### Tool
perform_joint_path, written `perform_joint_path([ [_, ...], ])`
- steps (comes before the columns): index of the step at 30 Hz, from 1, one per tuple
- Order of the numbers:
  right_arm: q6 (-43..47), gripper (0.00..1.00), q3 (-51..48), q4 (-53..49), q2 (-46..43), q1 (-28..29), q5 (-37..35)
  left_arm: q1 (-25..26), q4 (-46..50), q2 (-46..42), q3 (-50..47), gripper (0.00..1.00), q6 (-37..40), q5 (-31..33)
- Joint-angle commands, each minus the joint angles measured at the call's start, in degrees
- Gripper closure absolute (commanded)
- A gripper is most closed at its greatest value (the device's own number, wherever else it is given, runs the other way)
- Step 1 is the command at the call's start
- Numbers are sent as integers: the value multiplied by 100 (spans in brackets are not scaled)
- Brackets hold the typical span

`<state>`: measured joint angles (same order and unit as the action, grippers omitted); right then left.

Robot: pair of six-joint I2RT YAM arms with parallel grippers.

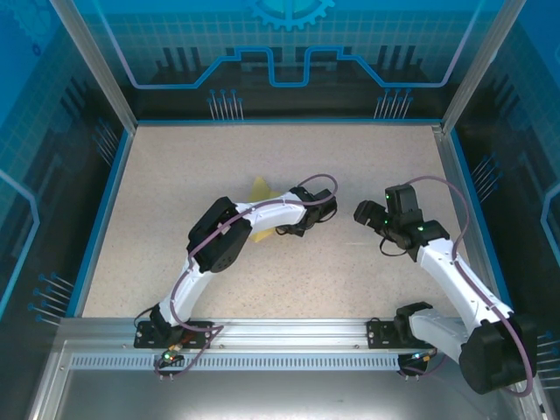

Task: Fold a paper plane with a square sheet of paper (pick it up from the middle)
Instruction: Turn over the paper at the center of the table.

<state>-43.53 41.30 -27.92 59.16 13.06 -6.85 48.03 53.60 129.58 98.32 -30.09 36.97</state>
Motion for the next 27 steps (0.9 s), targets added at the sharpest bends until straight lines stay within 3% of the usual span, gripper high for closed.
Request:
perform_joint_path([
  [1,-34,14,-24,-75,64,-113,107,42,-61,-96,-40,74,-50,-296],
  [5,41,14,25,-5,219,-119,216,126,-132,-606,-1,61,6,-720],
  [11,618,15,259,263,819,-88,875,50,-1098,-2182,-727,43,-11,-2275],
  [19,533,14,477,1438,1843,810,2370,-1153,-2519,-4050,-2612,32,-730,-3929],
  [27,-570,17,1196,2247,3416,2031,2536,-2198,-2990,-4810,-3941,27,-1302,-4103],
])
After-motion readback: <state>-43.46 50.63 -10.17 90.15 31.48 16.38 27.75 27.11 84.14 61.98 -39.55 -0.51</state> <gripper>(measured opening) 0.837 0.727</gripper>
